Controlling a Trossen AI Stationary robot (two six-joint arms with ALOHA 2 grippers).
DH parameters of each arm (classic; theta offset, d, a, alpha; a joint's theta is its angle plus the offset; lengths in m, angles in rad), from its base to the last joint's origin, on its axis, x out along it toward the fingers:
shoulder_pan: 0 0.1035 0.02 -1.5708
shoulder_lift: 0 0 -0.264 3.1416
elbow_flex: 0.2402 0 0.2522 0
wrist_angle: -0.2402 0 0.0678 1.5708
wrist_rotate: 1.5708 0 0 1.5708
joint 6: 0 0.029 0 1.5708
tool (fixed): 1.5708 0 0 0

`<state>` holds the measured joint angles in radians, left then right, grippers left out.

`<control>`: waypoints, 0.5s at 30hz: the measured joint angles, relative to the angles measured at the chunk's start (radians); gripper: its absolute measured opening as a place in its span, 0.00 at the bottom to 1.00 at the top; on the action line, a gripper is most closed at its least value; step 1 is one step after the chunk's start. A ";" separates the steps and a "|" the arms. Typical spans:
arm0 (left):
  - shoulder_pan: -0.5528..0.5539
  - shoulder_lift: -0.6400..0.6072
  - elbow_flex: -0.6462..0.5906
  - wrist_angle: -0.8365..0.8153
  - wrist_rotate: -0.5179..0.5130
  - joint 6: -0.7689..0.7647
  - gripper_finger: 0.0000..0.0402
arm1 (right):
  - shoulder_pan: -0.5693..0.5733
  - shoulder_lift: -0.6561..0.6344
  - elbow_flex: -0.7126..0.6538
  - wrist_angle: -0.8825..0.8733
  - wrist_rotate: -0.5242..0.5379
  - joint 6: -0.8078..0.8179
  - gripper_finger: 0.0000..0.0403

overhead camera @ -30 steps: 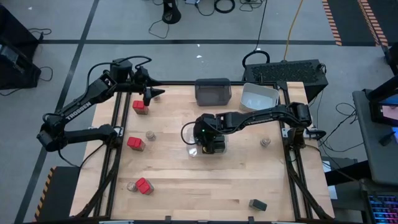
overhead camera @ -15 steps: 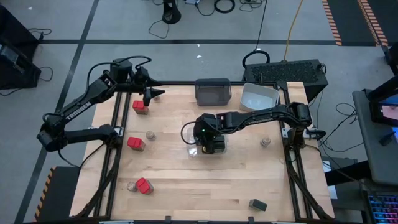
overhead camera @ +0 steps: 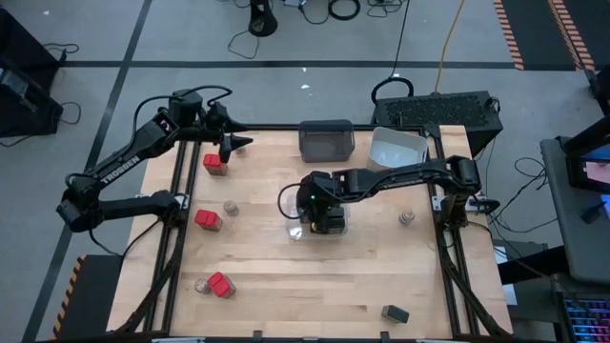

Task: Sort spices by type
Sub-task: Put the black seasoning can into the transparent bin

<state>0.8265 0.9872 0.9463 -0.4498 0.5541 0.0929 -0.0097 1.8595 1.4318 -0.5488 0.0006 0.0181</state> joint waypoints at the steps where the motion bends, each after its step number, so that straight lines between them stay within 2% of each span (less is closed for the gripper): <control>1: 0.000 0.000 0.000 0.000 0.000 0.000 0.56 | 0.000 0.000 0.004 -0.003 0.000 0.000 0.42; 15: 0.000 0.000 0.000 0.000 0.000 0.001 0.56 | 0.000 -0.002 0.045 -0.045 -0.002 0.012 0.43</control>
<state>0.8262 0.9874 0.9463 -0.4500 0.5541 0.0940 -0.0097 1.8576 1.4773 -0.5936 -0.0010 0.0302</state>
